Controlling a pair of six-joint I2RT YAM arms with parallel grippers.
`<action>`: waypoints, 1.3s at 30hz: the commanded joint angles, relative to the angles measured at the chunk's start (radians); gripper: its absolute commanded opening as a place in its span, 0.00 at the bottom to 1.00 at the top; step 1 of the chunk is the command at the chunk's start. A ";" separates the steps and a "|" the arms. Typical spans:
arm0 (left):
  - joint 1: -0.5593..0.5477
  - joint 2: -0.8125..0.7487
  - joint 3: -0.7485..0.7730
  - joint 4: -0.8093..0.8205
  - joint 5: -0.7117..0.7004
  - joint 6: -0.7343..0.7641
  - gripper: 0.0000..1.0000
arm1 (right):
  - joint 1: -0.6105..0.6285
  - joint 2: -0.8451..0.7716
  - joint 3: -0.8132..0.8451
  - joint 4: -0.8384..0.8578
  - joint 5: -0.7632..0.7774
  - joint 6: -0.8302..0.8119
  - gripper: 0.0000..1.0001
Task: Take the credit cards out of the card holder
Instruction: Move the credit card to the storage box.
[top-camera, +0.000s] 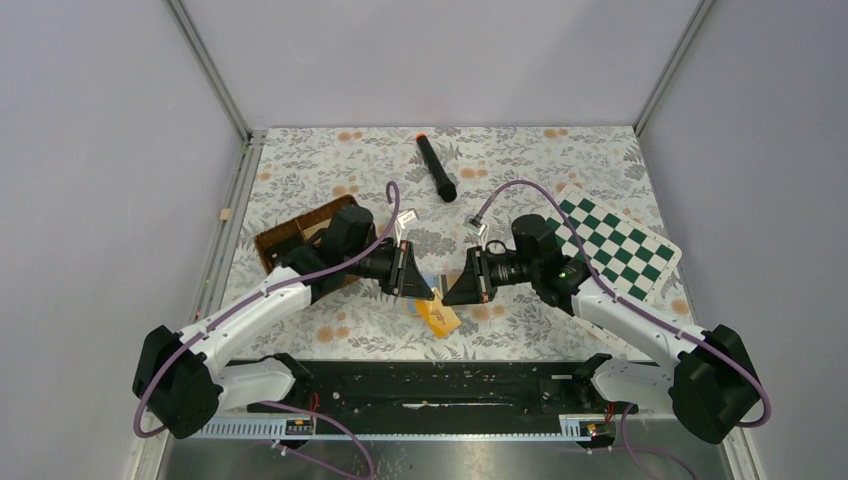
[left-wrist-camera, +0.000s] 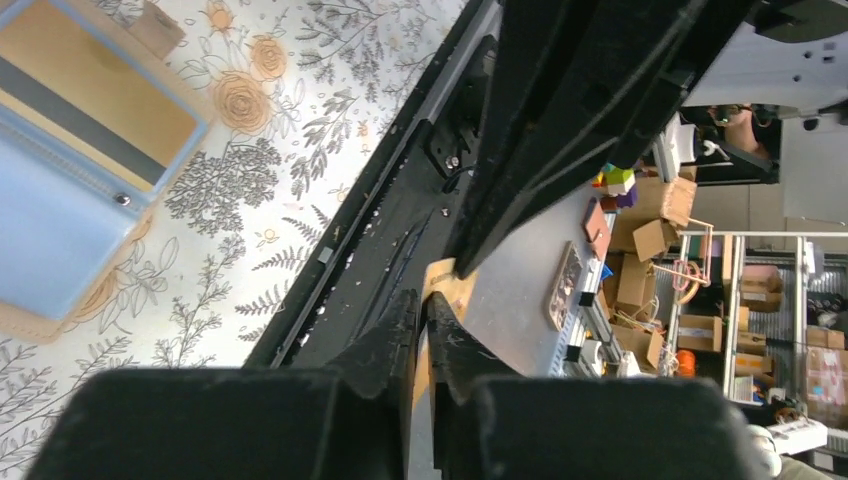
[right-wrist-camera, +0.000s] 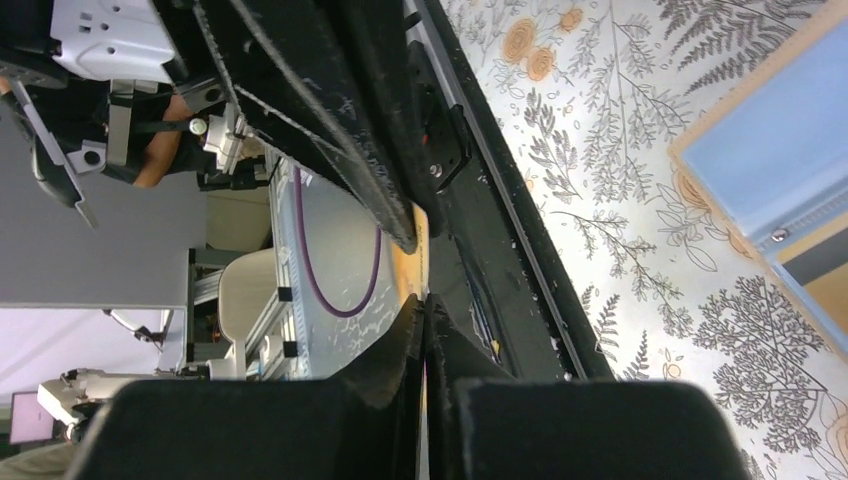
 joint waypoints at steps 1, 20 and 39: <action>0.004 -0.012 -0.019 0.092 0.031 -0.057 0.00 | -0.008 -0.025 0.031 0.054 -0.004 0.049 0.03; 0.023 -0.280 -0.132 0.129 -0.400 -0.372 0.00 | -0.052 -0.254 0.011 -0.136 0.401 0.165 0.83; 0.022 -0.530 -0.254 0.190 -0.486 -0.418 0.00 | -0.052 -0.205 -0.093 0.154 0.291 0.346 0.75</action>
